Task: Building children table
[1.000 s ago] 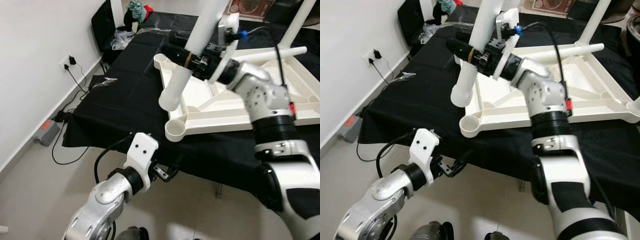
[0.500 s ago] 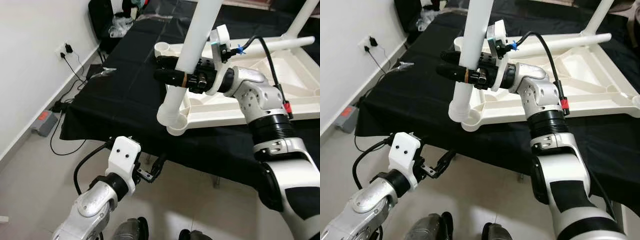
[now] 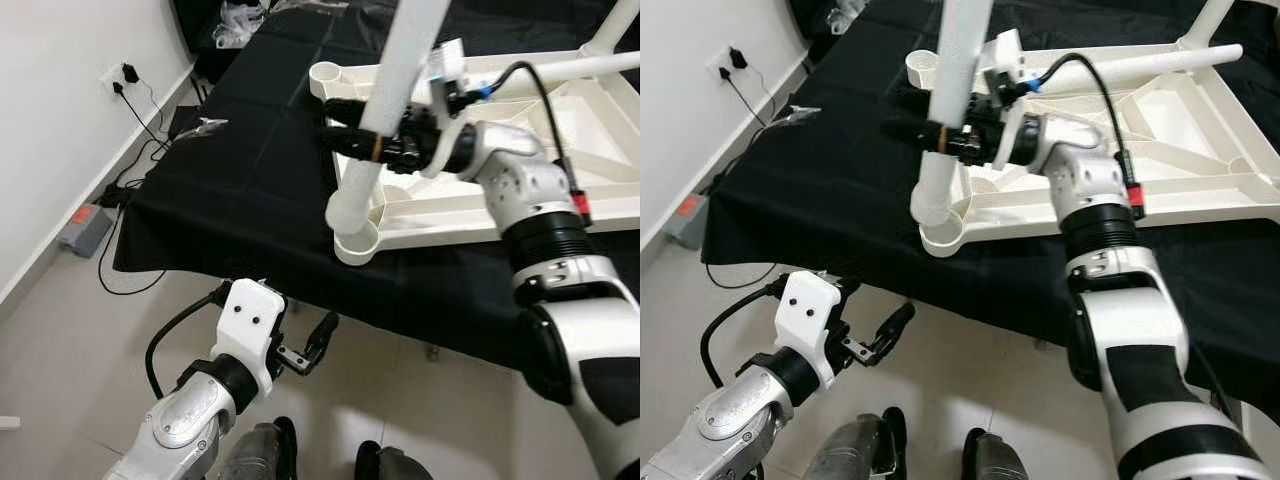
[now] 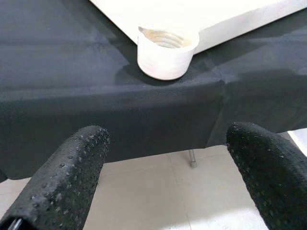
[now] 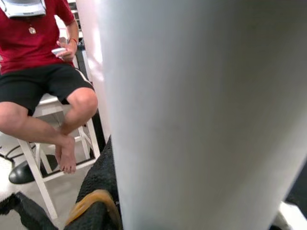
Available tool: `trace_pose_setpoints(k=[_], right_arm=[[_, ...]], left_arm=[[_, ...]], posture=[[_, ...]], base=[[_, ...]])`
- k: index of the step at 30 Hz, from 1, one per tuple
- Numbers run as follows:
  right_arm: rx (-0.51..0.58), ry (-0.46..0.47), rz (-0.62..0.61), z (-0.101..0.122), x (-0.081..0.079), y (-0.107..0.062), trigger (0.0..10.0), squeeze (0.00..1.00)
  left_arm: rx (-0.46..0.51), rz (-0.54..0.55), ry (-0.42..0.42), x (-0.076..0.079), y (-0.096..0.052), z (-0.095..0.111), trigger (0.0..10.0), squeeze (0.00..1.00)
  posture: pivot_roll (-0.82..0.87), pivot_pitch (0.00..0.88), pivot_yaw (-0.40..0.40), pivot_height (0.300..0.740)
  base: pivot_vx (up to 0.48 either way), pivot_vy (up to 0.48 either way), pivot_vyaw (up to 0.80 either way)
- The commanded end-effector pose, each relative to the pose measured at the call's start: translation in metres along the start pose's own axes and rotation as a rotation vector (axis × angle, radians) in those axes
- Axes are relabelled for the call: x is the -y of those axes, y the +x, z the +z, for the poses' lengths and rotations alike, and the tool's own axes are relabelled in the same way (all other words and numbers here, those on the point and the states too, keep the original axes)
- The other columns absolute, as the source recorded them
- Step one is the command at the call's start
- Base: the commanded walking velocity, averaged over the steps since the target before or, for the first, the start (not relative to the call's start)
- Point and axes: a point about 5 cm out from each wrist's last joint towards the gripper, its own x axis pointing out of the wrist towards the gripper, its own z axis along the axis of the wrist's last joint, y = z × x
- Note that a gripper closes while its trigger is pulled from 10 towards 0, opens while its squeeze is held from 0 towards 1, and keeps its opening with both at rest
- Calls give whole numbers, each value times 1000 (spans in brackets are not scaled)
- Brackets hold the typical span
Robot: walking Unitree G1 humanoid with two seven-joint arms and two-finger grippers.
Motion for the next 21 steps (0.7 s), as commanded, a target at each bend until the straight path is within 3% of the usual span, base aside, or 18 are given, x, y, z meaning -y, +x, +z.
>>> trace_pose_setpoints(k=[1, 10, 21], right_arm=[[-28, 17, 18, -4, 0, -4, 10000, 0], [-13, -7, 80, 4, -5, -7, 10000, 0], [-22, 4, 149, -5, -15, -4, 10000, 0]], left_arm=[[-23, -2, 8, 1, -3, -3, 10000, 0], [-27, 6, 20, -3, 1, -3, 10000, 0], [-27, 9, 24, -4, 1, -2, 10000, 0]], posture=[[238, 336, -11, 740], [230, 326, -4, 740], [234, 321, -4, 740]], base=[[0, 0, 0], [0, 0, 0], [0, 0, 0]])
